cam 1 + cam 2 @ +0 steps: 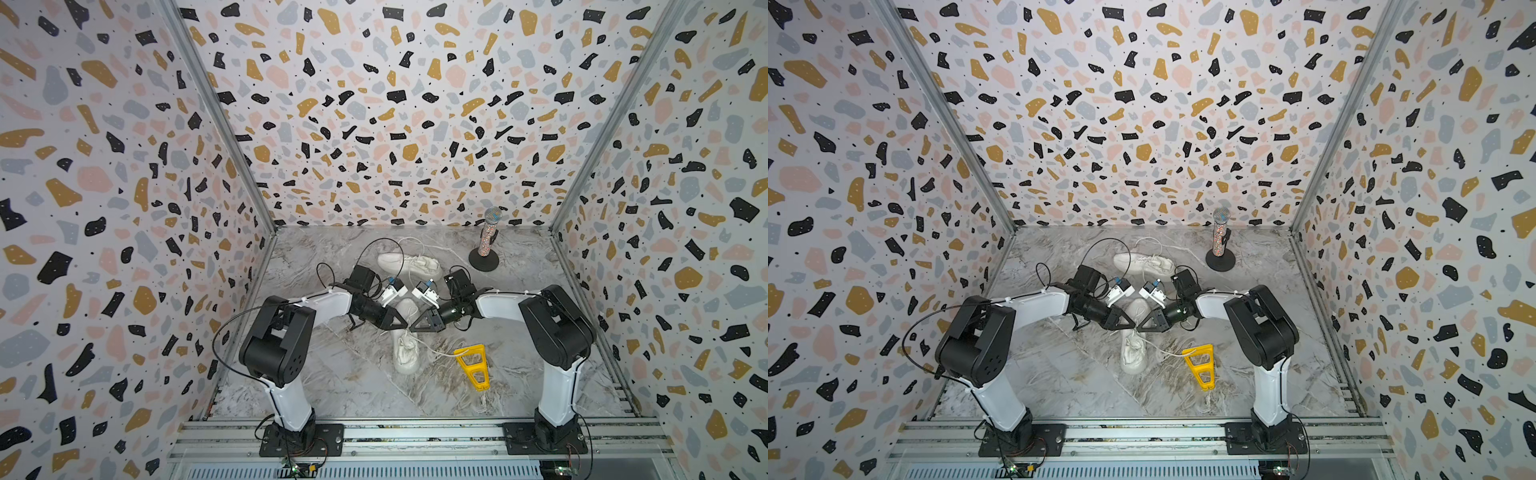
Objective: Tie the shoes
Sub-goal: Cross the shoelace with the shoelace.
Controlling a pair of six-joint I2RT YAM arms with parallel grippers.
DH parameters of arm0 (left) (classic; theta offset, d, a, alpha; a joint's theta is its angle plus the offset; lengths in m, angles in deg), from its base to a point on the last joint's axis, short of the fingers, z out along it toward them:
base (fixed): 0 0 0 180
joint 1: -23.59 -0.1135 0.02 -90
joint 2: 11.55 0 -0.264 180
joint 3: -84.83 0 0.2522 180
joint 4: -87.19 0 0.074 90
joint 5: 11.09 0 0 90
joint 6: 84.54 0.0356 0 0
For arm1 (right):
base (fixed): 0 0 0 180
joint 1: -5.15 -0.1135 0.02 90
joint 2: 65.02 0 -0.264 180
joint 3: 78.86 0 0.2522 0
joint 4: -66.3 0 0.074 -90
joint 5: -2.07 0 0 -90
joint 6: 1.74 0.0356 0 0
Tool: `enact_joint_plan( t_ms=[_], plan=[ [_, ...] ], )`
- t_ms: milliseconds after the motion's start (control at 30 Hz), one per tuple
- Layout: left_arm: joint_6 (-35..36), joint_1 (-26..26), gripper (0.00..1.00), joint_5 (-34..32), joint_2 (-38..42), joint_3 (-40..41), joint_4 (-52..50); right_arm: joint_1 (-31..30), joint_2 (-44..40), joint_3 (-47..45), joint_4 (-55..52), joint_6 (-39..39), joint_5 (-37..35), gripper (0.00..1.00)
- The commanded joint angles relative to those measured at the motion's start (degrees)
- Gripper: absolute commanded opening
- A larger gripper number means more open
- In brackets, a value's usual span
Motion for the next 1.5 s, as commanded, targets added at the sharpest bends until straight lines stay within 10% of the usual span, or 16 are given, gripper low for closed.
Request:
enact_joint_plan(
  t_ms=[0, 467, 700, 1033, 1467],
  plan=[
    [-1.57, 0.45, 0.04, -1.65, 0.66, -0.70, 1.73, 0.28, -3.36, 1.87, -1.18, -0.94, -0.12, 0.00],
    [-3.07, 0.78, 0.00, -0.44, 2.75, 1.51, 6.12, 0.10, -4.84, 2.41, -8.61, -5.77, 1.07, 0.01],
    [1.10, 0.79, 0.00, -1.09, 4.58, 3.73, 7.91, 2.04, -7.04, 4.14, -16.80, -12.54, -0.60, 0.22],
    [3.74, 0.77, 0.00, -1.08, 5.73, 4.91, 7.97, 3.54, -4.33, 2.28, -6.75, -1.26, -8.49, 0.23],
    [3.24, 0.84, 0.00, -0.38, 5.91, 5.12, 9.86, 0.28, 0.84, 2.98, 0.93, 3.49, -0.29, 0.24]
  ],
)
